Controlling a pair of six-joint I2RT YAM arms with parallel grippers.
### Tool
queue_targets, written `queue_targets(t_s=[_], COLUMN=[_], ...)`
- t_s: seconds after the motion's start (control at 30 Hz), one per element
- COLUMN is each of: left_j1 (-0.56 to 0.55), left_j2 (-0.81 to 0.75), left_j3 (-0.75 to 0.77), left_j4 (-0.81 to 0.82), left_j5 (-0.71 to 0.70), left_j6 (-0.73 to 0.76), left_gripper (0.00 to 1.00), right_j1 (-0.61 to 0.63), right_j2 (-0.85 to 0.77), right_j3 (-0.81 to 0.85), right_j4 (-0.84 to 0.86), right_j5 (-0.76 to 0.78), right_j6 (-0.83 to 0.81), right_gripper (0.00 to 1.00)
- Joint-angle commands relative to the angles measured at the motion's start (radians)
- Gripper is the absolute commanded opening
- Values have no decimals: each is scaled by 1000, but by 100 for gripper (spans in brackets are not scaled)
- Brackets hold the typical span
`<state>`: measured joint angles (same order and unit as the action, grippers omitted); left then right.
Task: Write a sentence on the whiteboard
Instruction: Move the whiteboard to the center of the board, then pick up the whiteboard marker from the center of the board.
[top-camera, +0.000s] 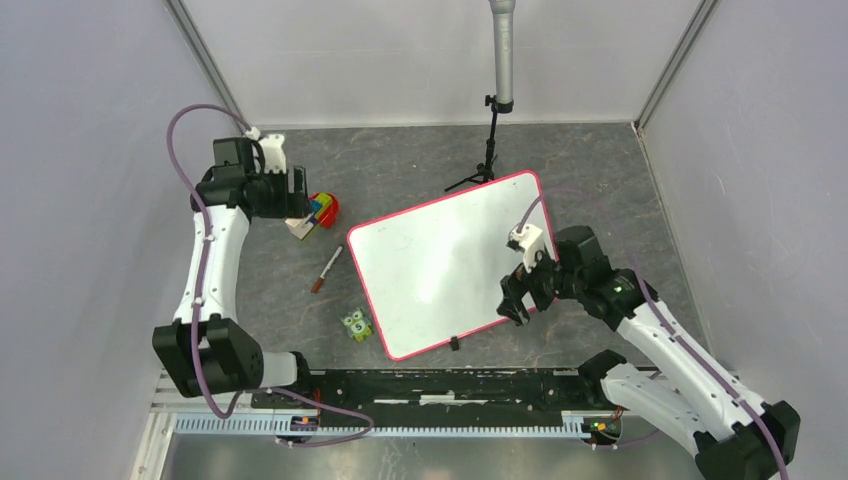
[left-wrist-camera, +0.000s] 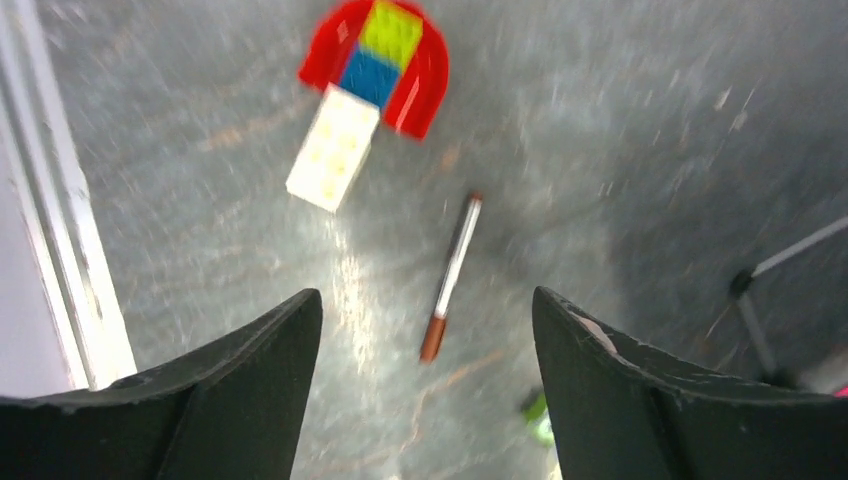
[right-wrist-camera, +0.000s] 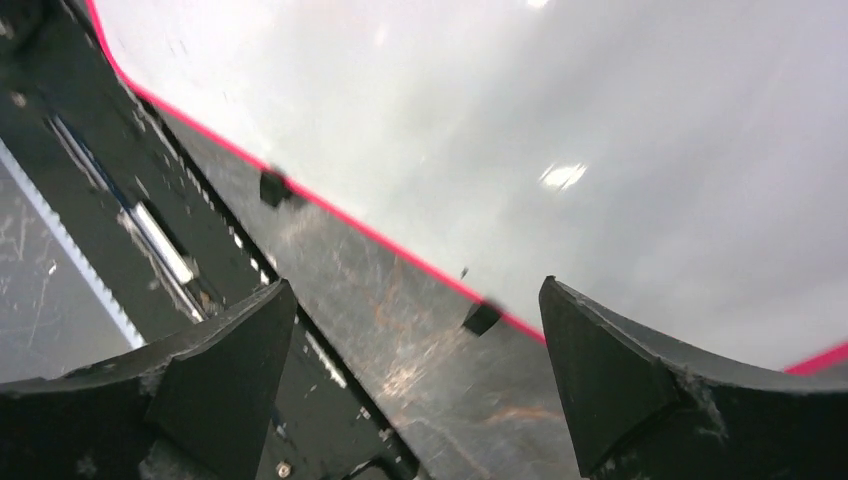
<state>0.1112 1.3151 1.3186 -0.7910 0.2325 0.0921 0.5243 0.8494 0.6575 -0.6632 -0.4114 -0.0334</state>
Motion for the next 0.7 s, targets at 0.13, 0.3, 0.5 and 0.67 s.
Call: queue_targets(t_s=[0.13,0.3,0.5,0.67], left_j1=[14,-2,-99,-99], left_j2=[-6,55,127,217], left_j3=[-208,-309,-370,-366], left_j4=[-190,-116,8,92], left_j5=[125,108,15,-28], left_j6=[328,340,298,251], left_gripper=[72,59,53,49], right_j1=[-50,-66,-74,-86], right_j2=[-62,17,129,168], right_j3=[276,429,562,602], right_j4=[19,-30,-76,-84], right_j5=[64,34,17,-6], right_j6=[-189,-258,-272,-229], right_gripper=[98,98,98,98])
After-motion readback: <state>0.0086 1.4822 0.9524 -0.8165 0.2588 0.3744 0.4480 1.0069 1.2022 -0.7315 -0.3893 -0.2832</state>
